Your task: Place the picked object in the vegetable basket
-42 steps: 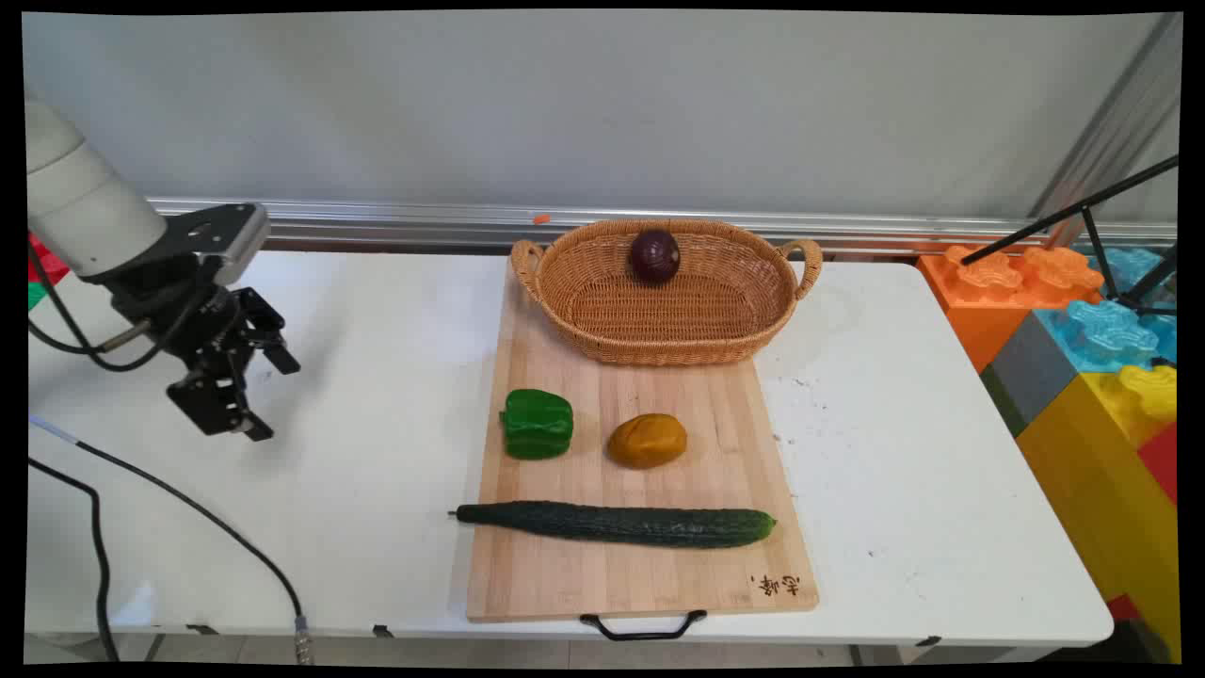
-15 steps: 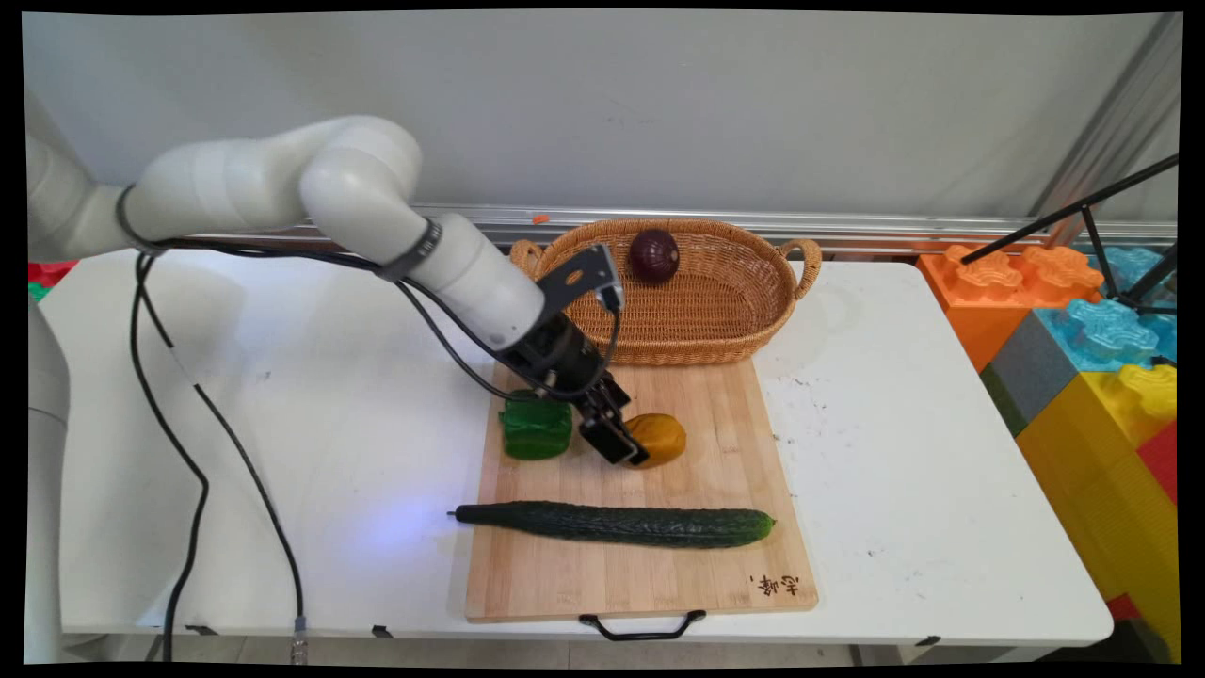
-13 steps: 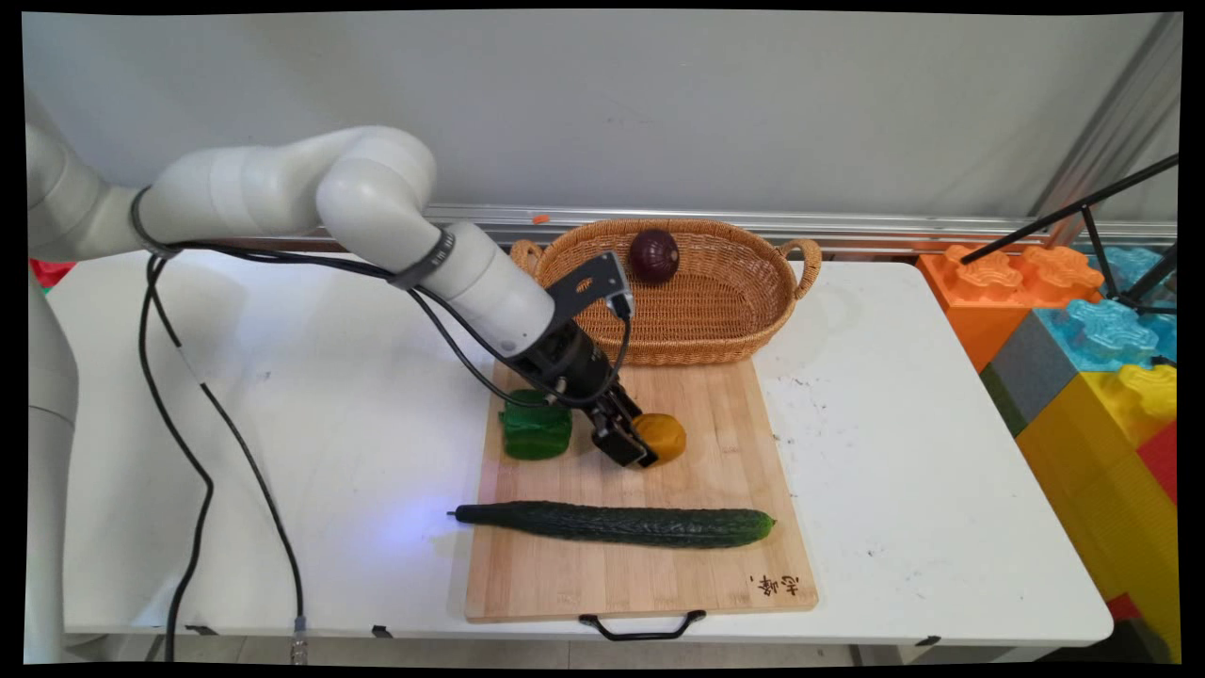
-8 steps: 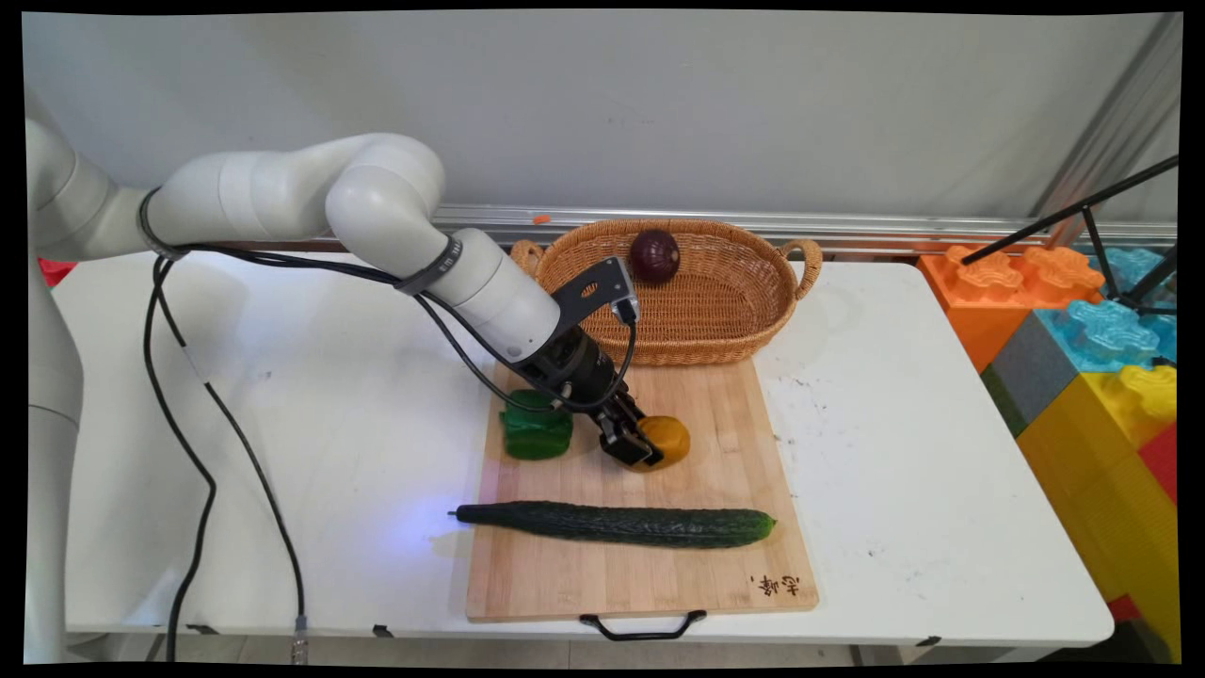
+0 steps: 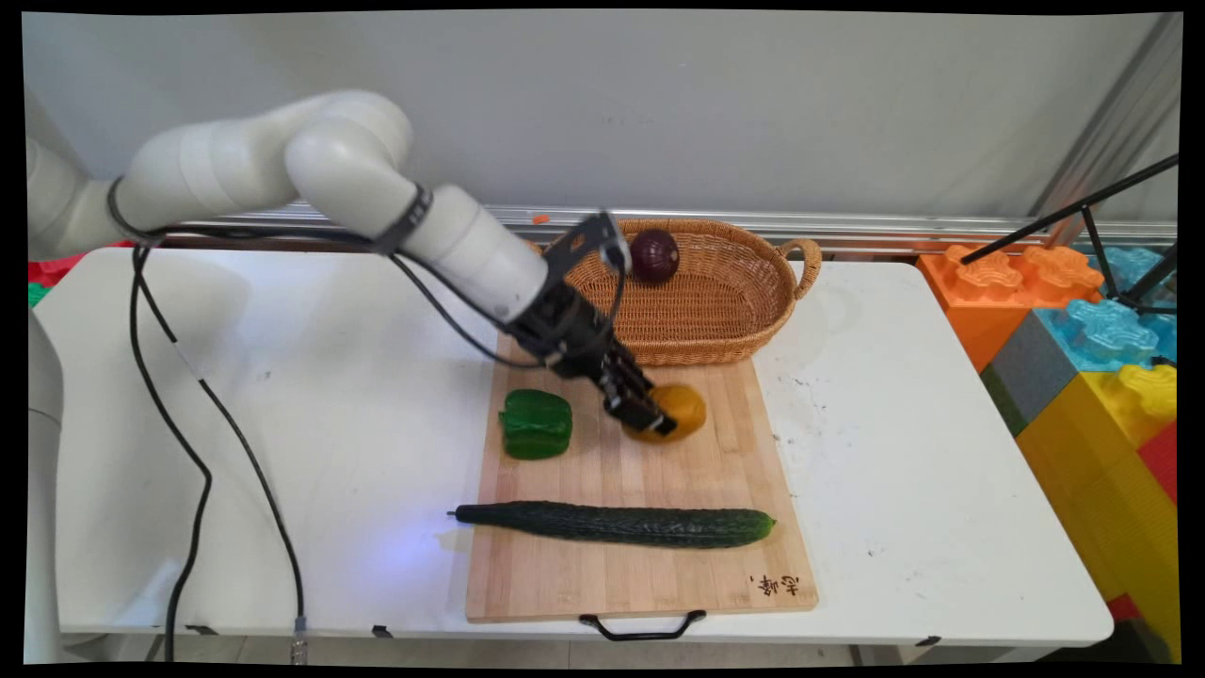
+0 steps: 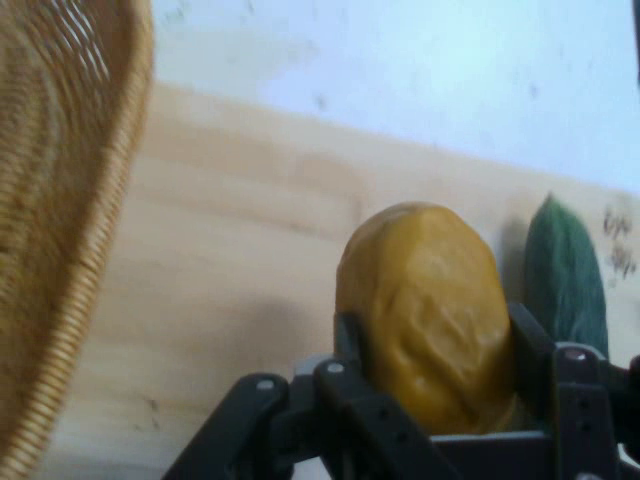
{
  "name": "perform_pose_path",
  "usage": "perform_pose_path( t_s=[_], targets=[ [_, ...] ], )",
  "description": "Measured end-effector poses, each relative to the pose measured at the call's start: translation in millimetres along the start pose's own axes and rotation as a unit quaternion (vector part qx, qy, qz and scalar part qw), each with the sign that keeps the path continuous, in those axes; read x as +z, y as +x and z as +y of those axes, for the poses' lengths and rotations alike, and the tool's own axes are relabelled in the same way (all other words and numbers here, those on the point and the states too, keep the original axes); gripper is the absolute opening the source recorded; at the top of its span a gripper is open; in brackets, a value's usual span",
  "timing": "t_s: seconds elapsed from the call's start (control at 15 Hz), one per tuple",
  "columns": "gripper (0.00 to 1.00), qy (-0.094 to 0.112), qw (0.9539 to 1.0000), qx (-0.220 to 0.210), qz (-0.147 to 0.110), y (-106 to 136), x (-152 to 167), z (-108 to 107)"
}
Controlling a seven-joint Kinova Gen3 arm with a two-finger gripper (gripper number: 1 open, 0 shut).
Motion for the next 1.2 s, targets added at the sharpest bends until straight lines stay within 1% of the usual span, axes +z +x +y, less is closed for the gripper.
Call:
perform_pose_path(
  t_s=[0.2,0.27,0.33,0.4,0.47,0.53,0.67,0.73,0.8,0.87,1.0,1.2],
  targets=[
    [0.00,0.003,0.9995,-0.007,0.032,12.9,-17.8,-9.4],
    [0.00,0.012,0.9985,-0.008,0.052,22.8,-25.2,-19.5],
    [0.00,0.017,0.9981,-0.007,0.059,26.9,-27.2,-24.3],
    [0.00,0.028,0.9972,-0.005,0.069,33.2,-29.5,-32.7],
    [0.00,0.051,0.9955,0.000,0.080,42.5,-30.8,-50.1],
    [0.00,0.061,0.9948,0.002,0.082,46.0,-29.9,-57.8],
    [0.00,0.093,0.9922,0.007,0.083,53.6,-23.7,-84.9],
    [0.00,0.106,0.9911,0.007,0.080,55.6,-18.1,-98.8],
    [0.00,0.116,0.9903,0.005,0.077,56.4,-11.7,-109.8],
    [0.00,0.123,0.9898,0.003,0.072,56.8,-3.0,-121.4],
    [0.00,0.132,0.9891,-0.002,0.066,56.8,13.6,-139.8],
    [0.00,0.137,0.9888,-0.009,0.060,56.5,33.3,-158.3]
  ],
)
